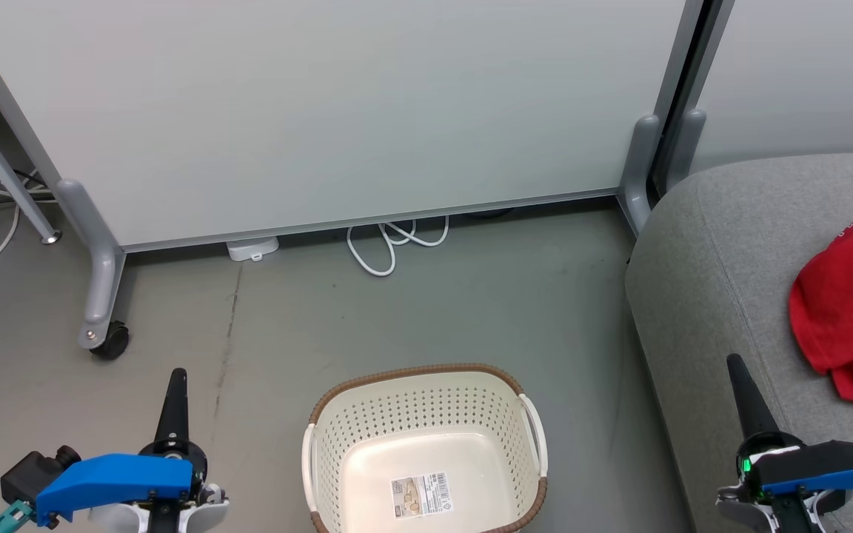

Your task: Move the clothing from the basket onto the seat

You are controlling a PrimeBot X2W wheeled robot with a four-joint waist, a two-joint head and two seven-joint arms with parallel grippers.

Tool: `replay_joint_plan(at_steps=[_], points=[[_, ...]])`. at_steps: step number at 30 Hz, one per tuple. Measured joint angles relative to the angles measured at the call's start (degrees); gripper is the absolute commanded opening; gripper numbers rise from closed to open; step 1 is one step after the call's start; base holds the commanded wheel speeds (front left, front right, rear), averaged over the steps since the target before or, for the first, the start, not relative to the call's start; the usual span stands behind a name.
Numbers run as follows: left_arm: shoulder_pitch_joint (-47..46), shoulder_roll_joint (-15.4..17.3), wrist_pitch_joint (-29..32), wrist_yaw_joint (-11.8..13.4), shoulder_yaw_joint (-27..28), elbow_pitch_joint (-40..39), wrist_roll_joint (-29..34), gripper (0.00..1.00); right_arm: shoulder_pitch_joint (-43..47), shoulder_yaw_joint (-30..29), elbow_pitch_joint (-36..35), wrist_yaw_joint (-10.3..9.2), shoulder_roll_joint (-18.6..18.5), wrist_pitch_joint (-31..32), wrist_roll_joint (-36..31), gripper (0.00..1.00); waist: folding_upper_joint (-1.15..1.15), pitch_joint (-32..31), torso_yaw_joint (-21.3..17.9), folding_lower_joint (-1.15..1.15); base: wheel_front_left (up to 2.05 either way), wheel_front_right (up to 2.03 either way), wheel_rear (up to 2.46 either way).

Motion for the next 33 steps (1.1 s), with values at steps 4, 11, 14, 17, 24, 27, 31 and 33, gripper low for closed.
replay_joint_plan(at_steps=[4,11,14,17,24,27,31,33], points=[[-0.1,0.0,0.7,0.0,0.4,-0.3,-1.9,0.0,-0.1,-0.1,0.0,0.0,0.0,0.5,2.4,0.0,0.0,0.0,-0.1,0.0,0.0,0.0,0.0],[-0.2,-0.1,1.6,0.0,0.9,-0.9,-5.1,0.0,-0.2,-0.2,0.0,0.0,0.0,1.2,6.3,0.0,0.0,-0.1,-0.2,0.0,0.0,0.0,0.0],[-0.3,-0.1,2.0,0.0,1.2,-1.1,-6.4,0.0,-0.4,-0.3,0.0,0.0,0.0,1.4,7.8,0.0,0.0,-0.1,-0.2,0.0,0.0,0.0,0.0],[-0.3,-0.2,2.4,0.0,1.5,-1.4,-7.7,0.0,-0.7,-0.4,0.0,0.0,0.0,1.8,9.4,0.0,0.0,-0.2,-0.2,0.0,0.0,0.0,0.0],[-0.4,-0.2,3.2,0.0,2.1,-1.9,-10.7,0.0,-0.7,-0.5,0.0,0.0,0.0,2.4,13.0,0.0,0.0,-0.2,-0.3,0.0,0.0,0.0,0.0],[-0.6,-0.2,3.5,0.0,2.3,-2.1,-11.8,0.0,-0.8,-0.5,0.0,0.0,0.0,2.5,14.3,0.0,0.0,-0.3,-0.4,0.0,0.0,0.0,0.0],[-0.7,-0.3,4.0,0.0,2.6,-2.3,-13.3,0.0,-1.0,-0.5,0.0,0.0,0.0,3.0,16.2,0.0,0.0,-0.3,-0.4,0.0,0.0,0.0,0.0],[-0.7,-0.3,4.2,0.0,2.7,-2.5,-14.2,0.0,-1.1,-0.6,0.0,0.0,0.0,3.1,17.2,0.0,0.0,-0.3,-0.4,0.0,0.0,0.0,0.0]])
